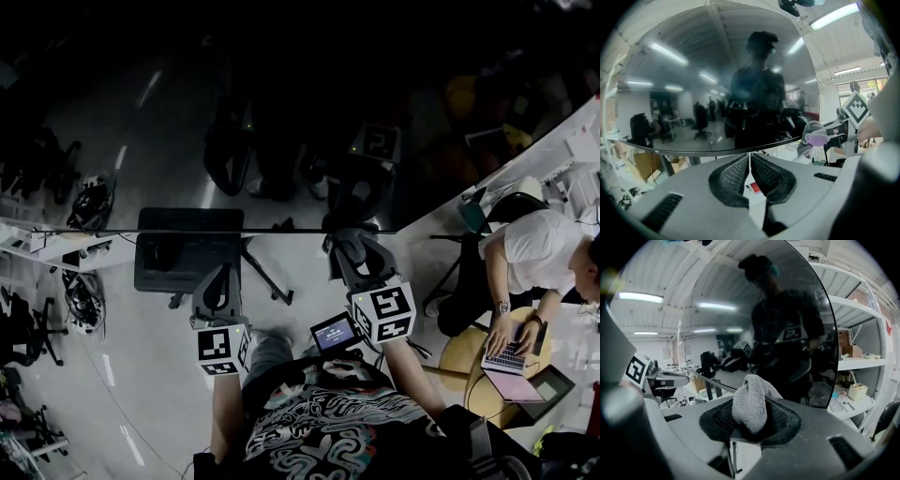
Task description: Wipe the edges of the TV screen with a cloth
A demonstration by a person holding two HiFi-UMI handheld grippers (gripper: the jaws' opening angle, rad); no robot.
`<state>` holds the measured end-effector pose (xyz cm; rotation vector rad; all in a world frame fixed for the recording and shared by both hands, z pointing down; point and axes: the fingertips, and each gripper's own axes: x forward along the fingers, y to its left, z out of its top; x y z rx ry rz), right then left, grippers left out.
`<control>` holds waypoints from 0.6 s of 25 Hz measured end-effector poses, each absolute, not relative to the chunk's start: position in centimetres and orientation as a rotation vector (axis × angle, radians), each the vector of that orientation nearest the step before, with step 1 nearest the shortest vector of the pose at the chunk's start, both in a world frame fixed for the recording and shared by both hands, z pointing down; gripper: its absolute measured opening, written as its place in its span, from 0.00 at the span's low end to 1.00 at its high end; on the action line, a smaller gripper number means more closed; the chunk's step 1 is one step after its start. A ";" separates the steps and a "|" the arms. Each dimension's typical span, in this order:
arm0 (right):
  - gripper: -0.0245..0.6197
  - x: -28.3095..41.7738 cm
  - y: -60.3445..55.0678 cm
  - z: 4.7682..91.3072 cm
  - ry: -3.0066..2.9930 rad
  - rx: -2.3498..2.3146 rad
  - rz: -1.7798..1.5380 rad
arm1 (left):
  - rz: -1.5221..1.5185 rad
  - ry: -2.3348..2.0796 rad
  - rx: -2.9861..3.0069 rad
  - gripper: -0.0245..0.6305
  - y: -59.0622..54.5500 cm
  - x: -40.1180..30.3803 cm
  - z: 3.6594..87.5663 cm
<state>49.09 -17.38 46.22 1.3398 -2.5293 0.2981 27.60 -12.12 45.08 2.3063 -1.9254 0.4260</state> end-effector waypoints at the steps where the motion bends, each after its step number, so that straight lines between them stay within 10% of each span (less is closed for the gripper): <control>1: 0.27 49.0 -17.4 46.2 -2.530 1.336 0.299 | 0.425 -1.926 2.305 0.07 -12.2 27.5 45.1; 15: 0.27 45.7 -17.7 46.6 -2.547 1.276 0.301 | 0.414 -1.949 2.271 0.07 -12.4 25.0 45.4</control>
